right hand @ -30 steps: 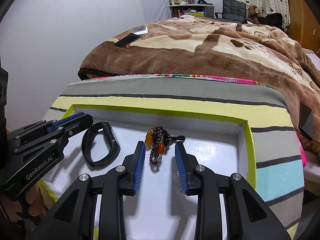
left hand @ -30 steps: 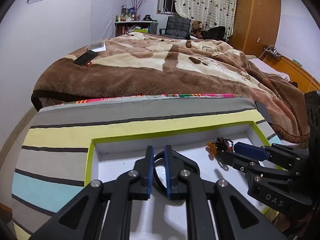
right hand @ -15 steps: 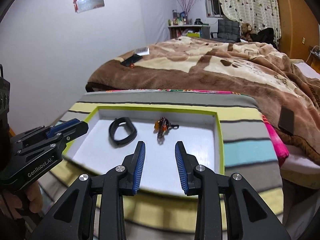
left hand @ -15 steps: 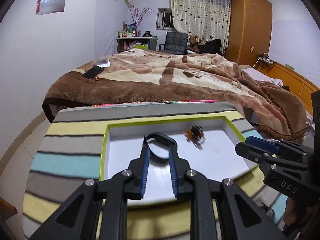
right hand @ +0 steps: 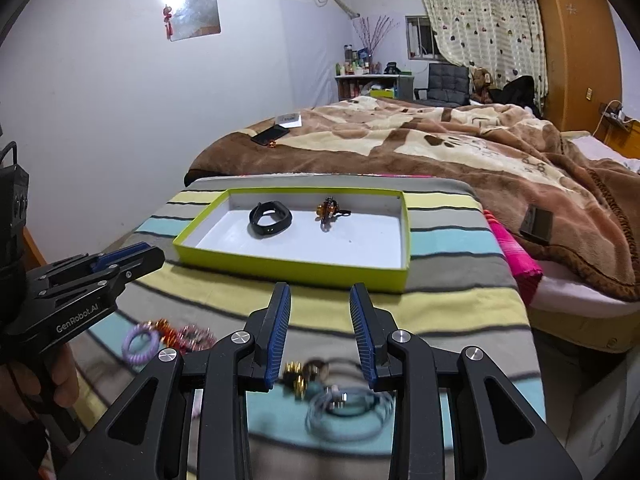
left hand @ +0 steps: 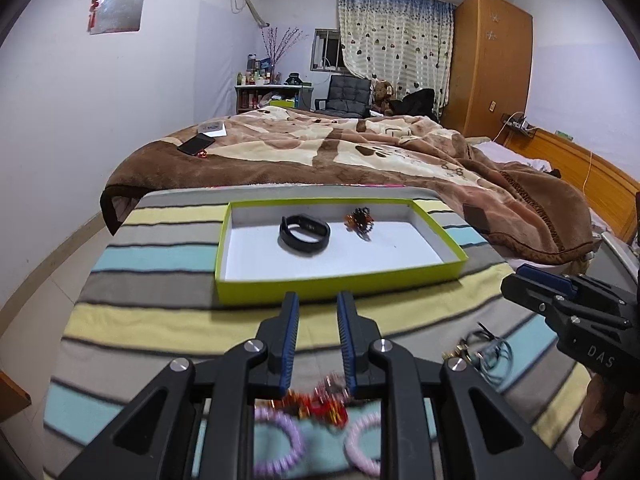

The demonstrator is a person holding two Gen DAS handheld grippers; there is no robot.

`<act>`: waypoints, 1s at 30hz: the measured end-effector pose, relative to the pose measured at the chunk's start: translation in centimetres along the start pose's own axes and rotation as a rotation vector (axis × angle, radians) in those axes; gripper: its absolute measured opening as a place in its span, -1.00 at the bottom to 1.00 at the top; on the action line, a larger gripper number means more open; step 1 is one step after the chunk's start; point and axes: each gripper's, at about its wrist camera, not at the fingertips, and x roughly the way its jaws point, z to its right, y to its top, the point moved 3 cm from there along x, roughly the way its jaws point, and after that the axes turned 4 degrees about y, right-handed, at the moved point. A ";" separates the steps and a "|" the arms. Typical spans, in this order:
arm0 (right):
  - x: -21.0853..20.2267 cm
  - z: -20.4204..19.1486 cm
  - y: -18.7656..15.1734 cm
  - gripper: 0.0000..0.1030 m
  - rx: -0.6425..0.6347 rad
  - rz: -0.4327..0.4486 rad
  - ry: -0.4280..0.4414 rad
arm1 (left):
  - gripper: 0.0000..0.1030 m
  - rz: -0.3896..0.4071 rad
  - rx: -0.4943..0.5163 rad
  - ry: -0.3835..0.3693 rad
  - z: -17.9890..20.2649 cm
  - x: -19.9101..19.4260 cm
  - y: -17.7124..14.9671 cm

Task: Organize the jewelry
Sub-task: 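Withdraw both grippers from the box back toward the remaining jewelry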

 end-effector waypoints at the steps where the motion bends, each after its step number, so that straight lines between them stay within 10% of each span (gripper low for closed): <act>1: -0.4 -0.1 -0.2 -0.38 -0.001 0.005 -0.002 | -0.60 0.003 -0.005 0.001 0.0 -0.5 -0.4; 30: -6.3 0.4 -6.9 -0.38 0.019 0.012 -0.036 | -0.50 -0.009 0.008 -0.004 1.1 -5.4 -6.4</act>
